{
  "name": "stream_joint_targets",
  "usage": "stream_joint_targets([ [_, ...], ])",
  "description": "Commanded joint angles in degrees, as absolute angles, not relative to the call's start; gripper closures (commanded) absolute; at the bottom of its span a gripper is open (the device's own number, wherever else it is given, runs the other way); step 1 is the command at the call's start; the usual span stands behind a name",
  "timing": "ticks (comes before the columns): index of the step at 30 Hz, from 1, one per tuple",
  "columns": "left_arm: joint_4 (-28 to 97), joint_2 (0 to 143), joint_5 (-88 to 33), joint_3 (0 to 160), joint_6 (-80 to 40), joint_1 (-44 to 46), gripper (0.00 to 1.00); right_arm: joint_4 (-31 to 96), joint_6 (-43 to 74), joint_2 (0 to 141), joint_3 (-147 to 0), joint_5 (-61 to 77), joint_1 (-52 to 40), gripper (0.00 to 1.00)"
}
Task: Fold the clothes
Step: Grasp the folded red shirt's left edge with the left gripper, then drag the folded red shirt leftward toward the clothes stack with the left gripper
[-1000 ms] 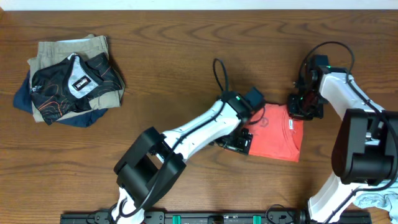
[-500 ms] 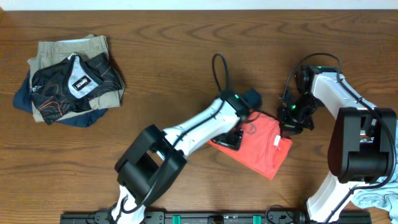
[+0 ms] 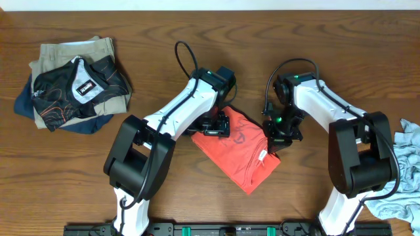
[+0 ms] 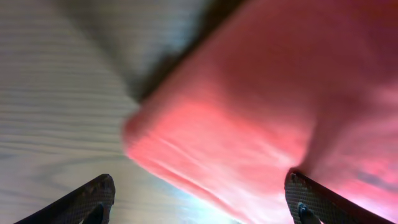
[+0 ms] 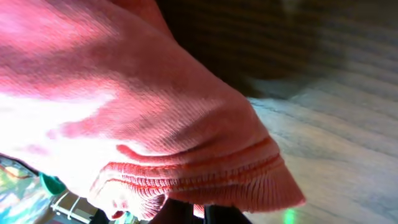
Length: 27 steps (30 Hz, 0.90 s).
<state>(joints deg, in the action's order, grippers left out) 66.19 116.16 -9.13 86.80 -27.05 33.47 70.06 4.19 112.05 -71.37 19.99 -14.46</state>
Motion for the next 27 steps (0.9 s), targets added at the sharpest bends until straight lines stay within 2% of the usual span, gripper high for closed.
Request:
stream_joint_targets([
  [1, 67.07, 115.81, -15.25, 86.46, -29.02, 33.82, 0.11, 70.17, 6.37, 112.33, -70.83, 16.53, -12.99, 0.96],
  [7, 67.24, 115.28, -16.10, 86.46, -32.40, 33.82, 0.11, 70.83, 6.37, 109.75, -70.94, 10.85, -6.98, 0.96],
  [14, 65.14, 115.24, -15.81, 85.95, -36.03, 33.82, 0.11, 69.36, 3.95, 103.20, -71.50, 10.70, -0.27, 0.92],
  [19, 61.82, 115.24, -14.72, 82.41, -40.73, 33.80, 0.11, 68.93, 2.66, 100.49, -71.50, 10.50, 1.56, 0.88],
  [27, 52.21, 115.26, -12.73, 76.16, -42.52, 33.65, 0.11, 68.40, 2.24, 100.51, -71.48, 10.50, 1.54, 0.87],
])
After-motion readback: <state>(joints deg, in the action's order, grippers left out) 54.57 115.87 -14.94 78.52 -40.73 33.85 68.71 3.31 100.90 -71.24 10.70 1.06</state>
